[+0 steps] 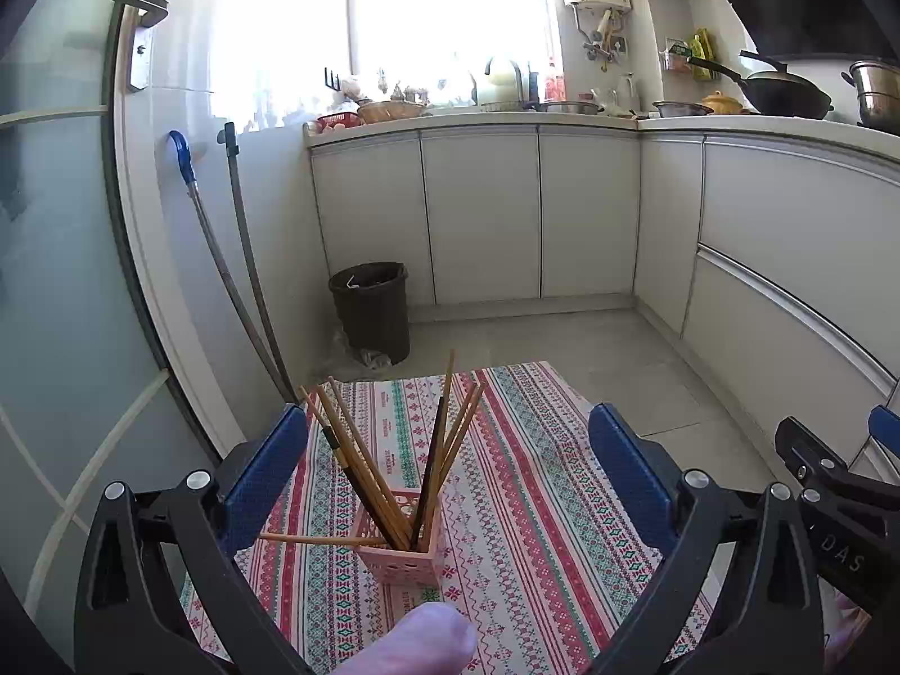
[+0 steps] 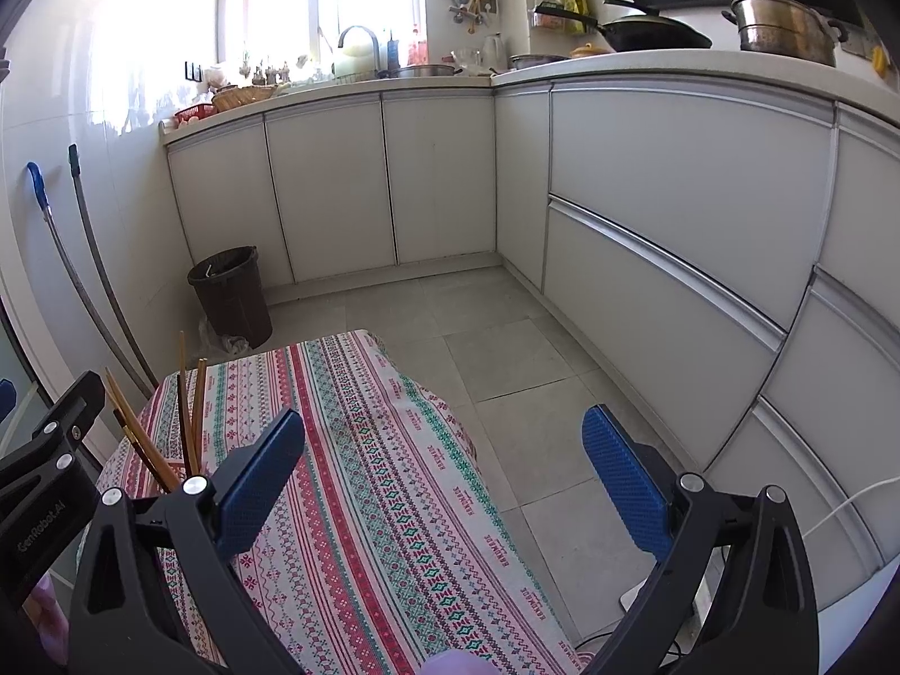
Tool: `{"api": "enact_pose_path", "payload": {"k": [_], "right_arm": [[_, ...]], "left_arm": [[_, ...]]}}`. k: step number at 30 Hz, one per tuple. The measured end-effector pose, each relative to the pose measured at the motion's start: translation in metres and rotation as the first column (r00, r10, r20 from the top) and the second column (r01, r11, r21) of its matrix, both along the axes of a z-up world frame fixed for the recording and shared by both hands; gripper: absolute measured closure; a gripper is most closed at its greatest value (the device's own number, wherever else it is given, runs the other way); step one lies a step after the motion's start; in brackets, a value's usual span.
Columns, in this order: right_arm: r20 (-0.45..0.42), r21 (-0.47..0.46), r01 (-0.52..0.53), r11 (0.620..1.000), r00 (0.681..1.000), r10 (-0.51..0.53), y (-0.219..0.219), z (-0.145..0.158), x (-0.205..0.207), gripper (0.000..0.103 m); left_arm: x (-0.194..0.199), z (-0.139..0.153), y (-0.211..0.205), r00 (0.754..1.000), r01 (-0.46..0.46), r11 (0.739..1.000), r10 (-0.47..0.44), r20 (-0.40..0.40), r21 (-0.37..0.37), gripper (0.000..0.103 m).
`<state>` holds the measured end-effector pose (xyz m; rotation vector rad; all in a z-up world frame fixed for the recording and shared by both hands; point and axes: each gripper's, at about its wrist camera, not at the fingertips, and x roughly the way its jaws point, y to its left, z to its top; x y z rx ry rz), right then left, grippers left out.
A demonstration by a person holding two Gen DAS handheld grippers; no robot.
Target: Organize utensils
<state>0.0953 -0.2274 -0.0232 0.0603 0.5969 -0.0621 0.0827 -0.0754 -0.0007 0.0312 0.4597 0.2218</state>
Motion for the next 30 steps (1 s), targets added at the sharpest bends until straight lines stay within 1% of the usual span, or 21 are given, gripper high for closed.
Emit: {"api": "enact_pose_path", "payload": {"k": [10, 16, 19, 24, 27, 30], "right_arm": [[-0.002, -0.002, -0.003, 1.0, 1.0, 0.003, 0.0011, -0.0012, 0.0001, 0.007], [-0.009, -0.004, -0.004, 1.0, 1.0, 0.004, 0.0012, -0.0027, 0.0013, 0.007], [-0.011, -0.002, -0.003, 1.0, 1.0, 0.003, 0.0006, -0.0027, 0.0015, 0.007], [-0.02, 0.001, -0.002, 1.0, 1.0, 0.002, 0.0006, -0.0032, 0.0024, 0.007], [-0.019, 0.0, 0.0, 1.0, 1.0, 0.0, 0.0, -0.003, 0.0026, 0.007], [-0.02, 0.0, 0.001, 1.0, 1.0, -0.001, -0.0006, -0.0034, 0.002, 0.007]], "left_arm": [[0.0005, -0.0024, -0.0007, 1.0, 0.0, 1.0, 0.0, -0.004, 0.005, 0.007], [-0.0007, -0.0045, -0.0006, 1.0, 0.007, 1.0, -0.007, 0.007, 0.012, 0.007], [-0.0012, -0.0062, -0.0015, 1.0, 0.019, 1.0, -0.019, 0.012, 0.02, 0.009], [0.0006, -0.0078, -0.0017, 0.999, 0.044, 0.999, -0.044, 0.006, 0.013, 0.012], [-0.0013, -0.0076, -0.0018, 0.998, 0.052, 0.999, -0.052, 0.019, 0.015, 0.015], [0.0, -0.0079, -0.0024, 0.999, 0.045, 0.999, -0.045, 0.014, 0.019, 0.013]]}}
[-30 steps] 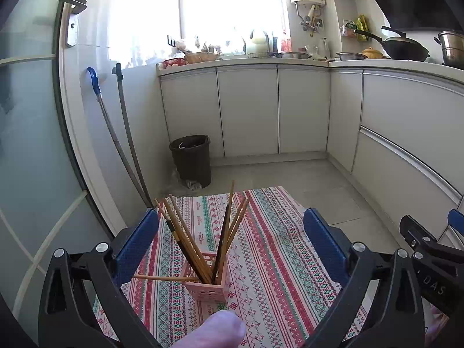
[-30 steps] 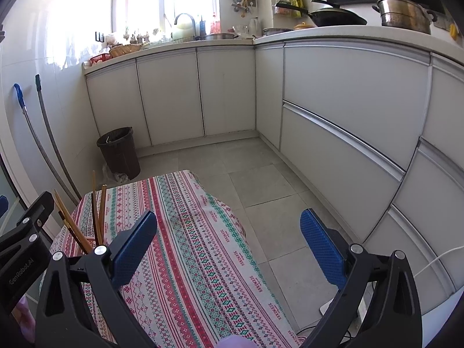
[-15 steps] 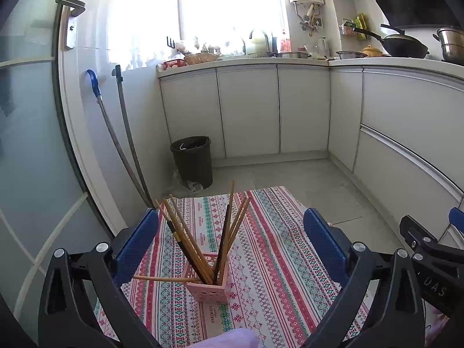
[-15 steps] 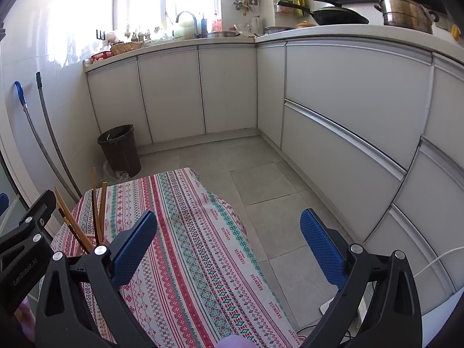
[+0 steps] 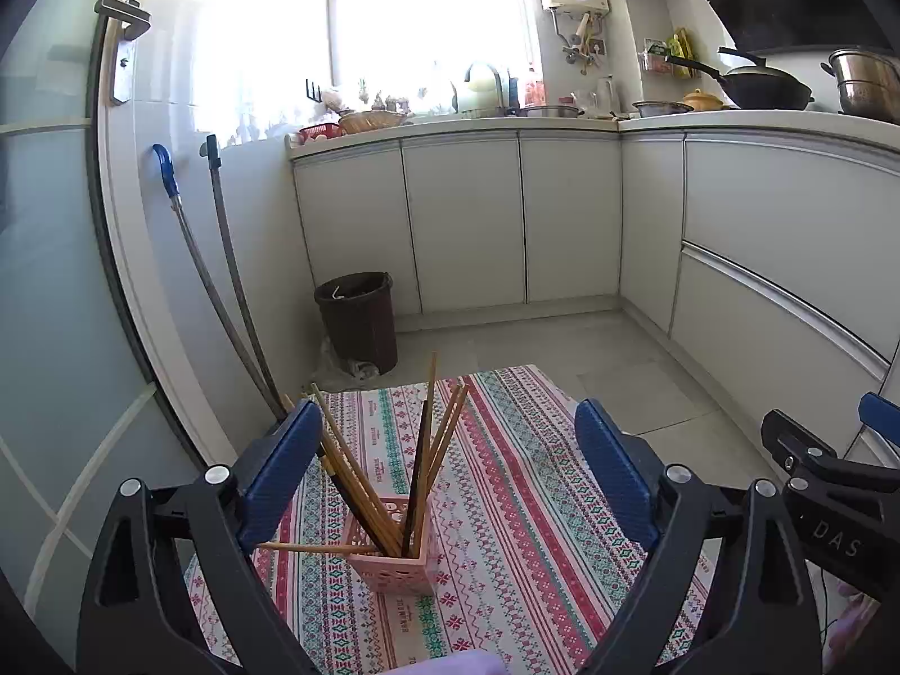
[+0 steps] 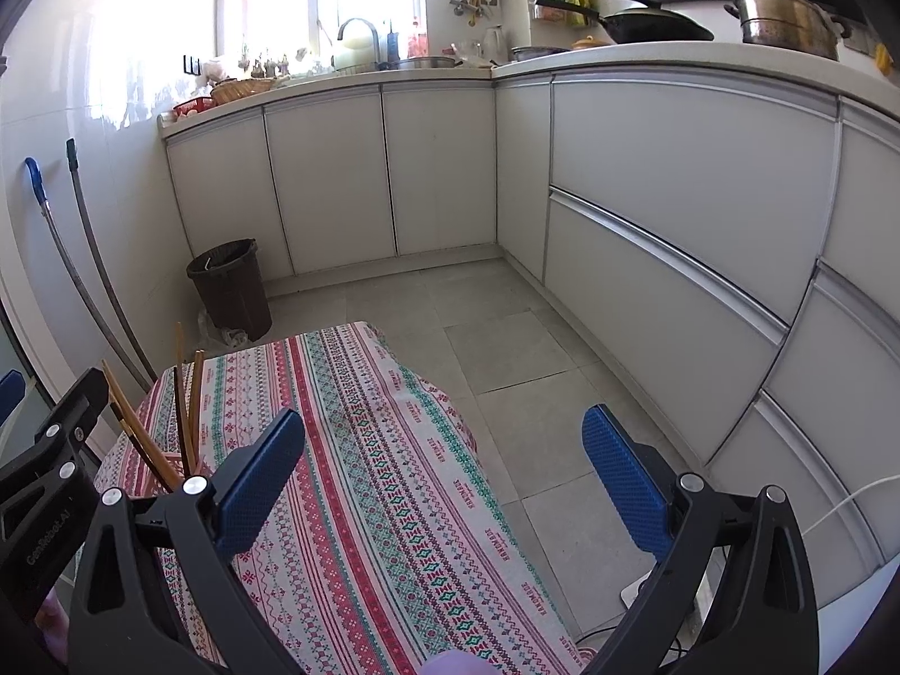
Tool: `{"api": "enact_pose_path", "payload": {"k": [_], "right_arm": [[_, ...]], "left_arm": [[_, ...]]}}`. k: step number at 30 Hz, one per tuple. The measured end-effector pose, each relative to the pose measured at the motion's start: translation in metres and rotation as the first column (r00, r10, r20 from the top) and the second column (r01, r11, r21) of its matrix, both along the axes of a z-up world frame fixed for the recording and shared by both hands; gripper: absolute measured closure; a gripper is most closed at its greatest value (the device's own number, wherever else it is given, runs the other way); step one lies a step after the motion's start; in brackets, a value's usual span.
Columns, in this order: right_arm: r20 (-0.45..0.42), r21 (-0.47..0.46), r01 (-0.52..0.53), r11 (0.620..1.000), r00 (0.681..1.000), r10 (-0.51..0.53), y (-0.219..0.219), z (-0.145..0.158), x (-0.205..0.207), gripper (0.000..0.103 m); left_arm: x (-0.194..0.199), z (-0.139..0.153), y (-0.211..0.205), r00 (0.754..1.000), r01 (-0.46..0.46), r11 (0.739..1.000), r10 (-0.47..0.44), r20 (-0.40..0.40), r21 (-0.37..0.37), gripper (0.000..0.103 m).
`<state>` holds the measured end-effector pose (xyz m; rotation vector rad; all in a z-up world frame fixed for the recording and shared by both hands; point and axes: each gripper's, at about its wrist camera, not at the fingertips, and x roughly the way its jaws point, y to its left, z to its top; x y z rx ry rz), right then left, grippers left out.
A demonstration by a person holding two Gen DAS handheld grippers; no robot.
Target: Organize utensils
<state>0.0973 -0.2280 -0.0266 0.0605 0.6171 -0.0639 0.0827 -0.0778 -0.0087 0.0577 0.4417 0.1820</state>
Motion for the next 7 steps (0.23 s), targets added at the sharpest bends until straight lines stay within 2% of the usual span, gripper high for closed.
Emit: {"api": "enact_pose_path", "payload": {"k": [2, 7], "right_arm": [[0.001, 0.001, 0.001, 1.0, 1.0, -0.001, -0.0004, 0.0002, -0.0001, 0.007], [-0.001, 0.003, 0.006, 1.0, 1.0, -0.006, -0.0025, 0.0004, -0.0001, 0.007]], "left_arm": [[0.0017, -0.0007, 0.0012, 1.0, -0.002, 1.0, 0.002, -0.016, -0.007, 0.006], [0.0013, -0.0009, 0.0003, 1.0, -0.017, 1.0, 0.017, -0.018, 0.001, 0.007]]}}
